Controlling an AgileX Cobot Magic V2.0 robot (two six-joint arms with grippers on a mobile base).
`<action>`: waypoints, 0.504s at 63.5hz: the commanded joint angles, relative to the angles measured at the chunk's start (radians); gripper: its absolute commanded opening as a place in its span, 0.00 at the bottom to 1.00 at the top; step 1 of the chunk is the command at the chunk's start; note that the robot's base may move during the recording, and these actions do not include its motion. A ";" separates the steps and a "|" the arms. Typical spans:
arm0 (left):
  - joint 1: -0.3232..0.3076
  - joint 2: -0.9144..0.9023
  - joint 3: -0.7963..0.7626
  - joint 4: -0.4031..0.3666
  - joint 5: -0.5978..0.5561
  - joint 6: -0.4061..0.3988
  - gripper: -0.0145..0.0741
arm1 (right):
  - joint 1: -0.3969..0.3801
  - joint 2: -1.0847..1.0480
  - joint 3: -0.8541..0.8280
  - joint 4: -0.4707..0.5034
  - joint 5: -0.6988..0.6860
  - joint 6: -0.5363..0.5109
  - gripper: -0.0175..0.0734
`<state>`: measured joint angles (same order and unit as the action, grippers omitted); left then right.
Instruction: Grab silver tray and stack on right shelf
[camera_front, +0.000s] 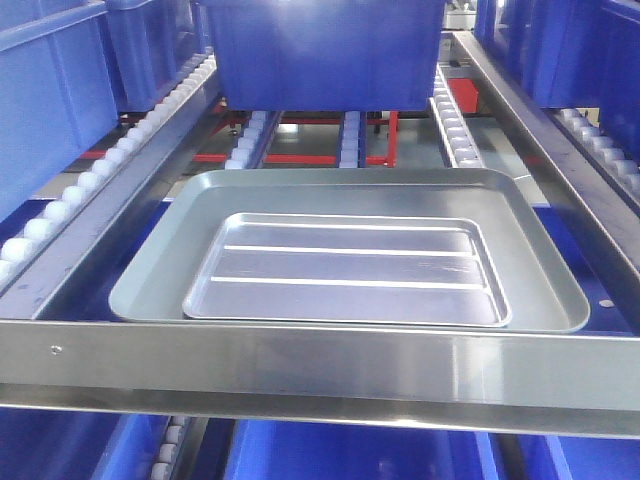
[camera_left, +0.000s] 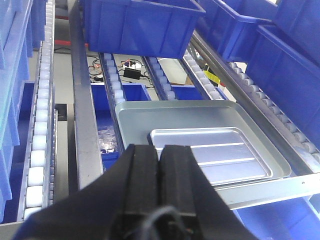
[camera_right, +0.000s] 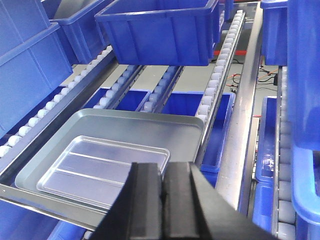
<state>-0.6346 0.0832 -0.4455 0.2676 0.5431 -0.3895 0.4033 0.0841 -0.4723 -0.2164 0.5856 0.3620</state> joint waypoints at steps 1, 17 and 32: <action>-0.004 0.012 -0.025 0.013 -0.079 -0.002 0.06 | -0.001 0.014 -0.026 -0.021 -0.082 -0.012 0.25; -0.004 0.012 -0.025 0.013 -0.079 -0.002 0.06 | -0.001 0.014 -0.026 -0.021 -0.082 -0.012 0.25; 0.016 0.012 0.008 -0.023 -0.078 -0.002 0.06 | -0.001 0.014 -0.026 -0.021 -0.082 -0.012 0.25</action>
<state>-0.6325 0.0832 -0.4260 0.2601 0.5452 -0.3895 0.4033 0.0841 -0.4723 -0.2164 0.5856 0.3620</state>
